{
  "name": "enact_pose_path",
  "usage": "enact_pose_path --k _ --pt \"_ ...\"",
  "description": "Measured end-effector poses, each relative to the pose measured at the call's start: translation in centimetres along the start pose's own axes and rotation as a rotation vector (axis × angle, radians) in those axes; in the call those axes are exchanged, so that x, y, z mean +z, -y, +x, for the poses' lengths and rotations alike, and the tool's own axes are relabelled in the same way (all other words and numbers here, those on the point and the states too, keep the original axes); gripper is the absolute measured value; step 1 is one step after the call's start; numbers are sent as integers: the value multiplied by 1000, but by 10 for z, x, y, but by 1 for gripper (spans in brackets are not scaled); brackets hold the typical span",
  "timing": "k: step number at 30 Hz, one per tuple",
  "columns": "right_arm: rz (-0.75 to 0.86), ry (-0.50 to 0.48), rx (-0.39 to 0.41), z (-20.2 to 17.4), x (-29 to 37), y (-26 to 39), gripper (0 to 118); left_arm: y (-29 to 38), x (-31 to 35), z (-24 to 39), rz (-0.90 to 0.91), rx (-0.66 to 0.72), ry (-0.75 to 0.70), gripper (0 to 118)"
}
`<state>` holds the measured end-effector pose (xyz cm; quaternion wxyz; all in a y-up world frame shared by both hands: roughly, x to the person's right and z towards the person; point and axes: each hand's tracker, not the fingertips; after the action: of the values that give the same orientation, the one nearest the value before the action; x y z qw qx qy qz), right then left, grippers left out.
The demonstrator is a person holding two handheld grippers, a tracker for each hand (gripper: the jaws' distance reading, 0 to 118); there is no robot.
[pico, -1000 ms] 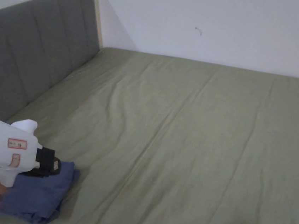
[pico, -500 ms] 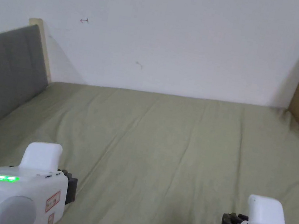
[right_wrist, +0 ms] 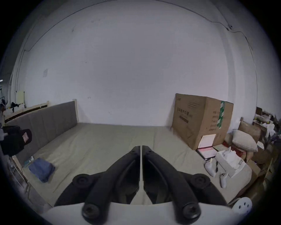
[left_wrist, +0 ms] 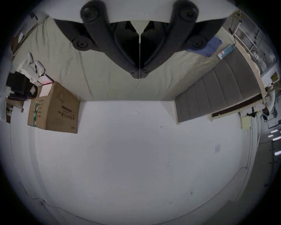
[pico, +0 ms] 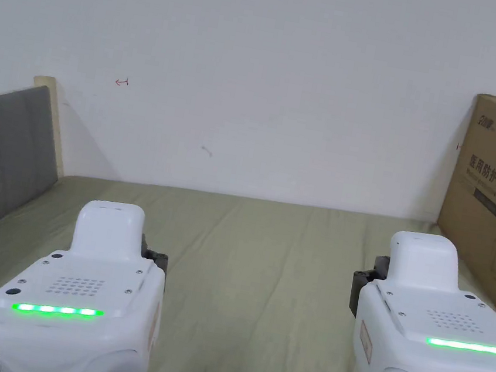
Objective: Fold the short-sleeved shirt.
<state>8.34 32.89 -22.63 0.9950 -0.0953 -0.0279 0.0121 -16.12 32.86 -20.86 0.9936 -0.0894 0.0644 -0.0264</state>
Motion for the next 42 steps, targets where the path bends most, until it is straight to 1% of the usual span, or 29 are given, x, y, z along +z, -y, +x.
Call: enact_pose_path --k 1,3,6,8,10,11,12,13,14,15,16,17,18,19,20,21,25,28,30,34,38,40,42 --pt "9 -20 -27 1 5 -1 3 -1 2 1 16 -8 9 0" --pt "16 -13 -30 2 9 -2 3 -3 4 7 37 -30 15 0" --pt "44 15 -6 2 12 -1 3 -5 6 9 52 -12 29 0" --pt "44 16 -5 4 12 -1 3 -6 7 11 59 3 42 1" --pt "42 10 -24 6 13 0 3 -3 8 13 70 -10 53 13" --pt "43 8 -31 6 13 1 4 -3 9 15 74 -33 54 21" --pt "41 11 -31 6 12 1 4 -1 10 16 82 -59 59 21" --pt "40 19 -23 6 13 1 4 -1 10 17 80 -59 53 24" --pt "44 31 -7 5 12 2 4 -1 9 17 79 -60 57 33" --pt "45 43 8 3 12 2 6 -1 9 18 79 -55 65 52" --pt "50 49 20 2 12 3 11 0 9 18 79 -37 66 71" --pt "55 44 25 2 12 4 23 0 8 18 73 -19 64 90" --pt "60 41 29 2 13 5 51 1 8 17 71 2 63 107" --pt "61 32 35 1 13 5 83 1 8 16 71 18 71 112" --pt "56 29 40 1 13 5 107 0 10 14 71 16 88 112" --pt "60 28 46 1 14 6 118 -1 11 14 68 17 103 111" --pt "106 30 75 -5 18 7 118 -6 9 18 35 13 66 111" --pt "102 12 69 -4 19 5 118 -4 10 17 46 12 47 111" --pt "106 24 63 -4 19 5 118 0 14 16 85 31 39 112" --pt "99 28 35 0 17 8 118 2 14 15 72 12 64 112" --pt "83 23 22 1 16 9 118 -2 12 11 52 91 75 112" --pt "83 26 23 2 16 10 118 -5 10 11 20 95 71 117" --pt "85 22 27 2 16 11 118 -4 9 12 7 63 83 118"
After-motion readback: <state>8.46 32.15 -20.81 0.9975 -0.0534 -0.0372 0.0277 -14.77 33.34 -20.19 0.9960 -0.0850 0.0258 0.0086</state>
